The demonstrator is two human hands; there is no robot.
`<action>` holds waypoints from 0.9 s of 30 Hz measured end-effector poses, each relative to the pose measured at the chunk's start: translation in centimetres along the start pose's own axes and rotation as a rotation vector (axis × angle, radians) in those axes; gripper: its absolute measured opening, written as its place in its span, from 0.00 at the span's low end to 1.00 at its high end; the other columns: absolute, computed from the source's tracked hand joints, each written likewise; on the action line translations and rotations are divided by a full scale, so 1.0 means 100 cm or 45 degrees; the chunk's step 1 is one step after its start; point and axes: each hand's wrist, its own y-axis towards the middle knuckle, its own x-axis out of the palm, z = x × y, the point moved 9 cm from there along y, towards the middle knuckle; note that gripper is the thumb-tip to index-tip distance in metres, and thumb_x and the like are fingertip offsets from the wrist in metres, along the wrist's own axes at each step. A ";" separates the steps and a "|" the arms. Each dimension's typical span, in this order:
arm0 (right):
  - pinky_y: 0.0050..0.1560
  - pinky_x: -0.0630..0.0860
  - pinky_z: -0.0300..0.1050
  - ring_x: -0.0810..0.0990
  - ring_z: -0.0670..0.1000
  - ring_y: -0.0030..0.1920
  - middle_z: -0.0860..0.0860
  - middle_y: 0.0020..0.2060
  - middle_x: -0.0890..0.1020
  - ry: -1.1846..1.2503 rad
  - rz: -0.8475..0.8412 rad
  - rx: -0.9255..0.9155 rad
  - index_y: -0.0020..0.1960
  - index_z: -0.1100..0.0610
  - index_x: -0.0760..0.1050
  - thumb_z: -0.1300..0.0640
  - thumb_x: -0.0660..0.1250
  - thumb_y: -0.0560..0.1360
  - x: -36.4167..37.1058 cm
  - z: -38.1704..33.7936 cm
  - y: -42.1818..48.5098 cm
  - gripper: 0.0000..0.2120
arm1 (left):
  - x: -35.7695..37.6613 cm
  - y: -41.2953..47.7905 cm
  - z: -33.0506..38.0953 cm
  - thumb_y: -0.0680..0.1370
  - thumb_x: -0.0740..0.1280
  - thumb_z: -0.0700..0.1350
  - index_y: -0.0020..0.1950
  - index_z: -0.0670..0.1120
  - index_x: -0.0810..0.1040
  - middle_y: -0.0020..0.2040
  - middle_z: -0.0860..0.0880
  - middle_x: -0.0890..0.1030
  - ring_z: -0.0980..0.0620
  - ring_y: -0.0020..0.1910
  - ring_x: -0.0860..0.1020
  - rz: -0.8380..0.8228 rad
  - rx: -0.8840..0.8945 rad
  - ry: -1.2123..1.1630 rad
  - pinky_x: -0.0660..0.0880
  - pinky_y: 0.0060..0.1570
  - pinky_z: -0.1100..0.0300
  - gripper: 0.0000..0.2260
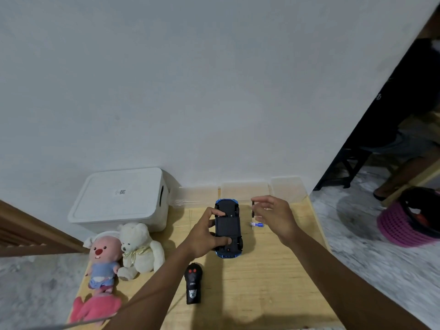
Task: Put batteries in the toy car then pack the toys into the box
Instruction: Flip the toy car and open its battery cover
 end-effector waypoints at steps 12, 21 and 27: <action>0.40 0.80 0.43 0.84 0.50 0.41 0.52 0.43 0.85 -0.630 0.014 0.347 0.39 0.50 0.80 0.62 0.77 0.69 0.007 0.136 0.013 0.09 | -0.001 -0.007 -0.031 0.72 0.78 0.34 0.62 0.53 0.69 0.60 0.44 0.80 0.47 0.52 0.83 0.063 -0.046 -0.037 0.81 0.40 0.58 0.27; 0.44 0.78 0.41 0.81 0.49 0.41 0.49 0.40 0.81 -0.842 0.001 0.261 0.39 0.50 0.78 0.62 0.77 0.69 0.010 0.153 0.016 0.10 | 0.005 -0.005 -0.039 0.71 0.79 0.35 0.62 0.54 0.70 0.61 0.43 0.79 0.41 0.57 0.82 0.051 -0.061 -0.074 0.83 0.45 0.51 0.28; 0.44 0.79 0.41 0.81 0.46 0.40 0.49 0.42 0.83 -0.786 0.006 0.218 0.46 0.52 0.81 0.61 0.73 0.71 0.004 0.144 0.013 0.06 | 0.010 0.002 -0.032 0.71 0.78 0.34 0.62 0.55 0.69 0.62 0.43 0.78 0.43 0.55 0.82 0.030 -0.053 -0.074 0.82 0.43 0.55 0.28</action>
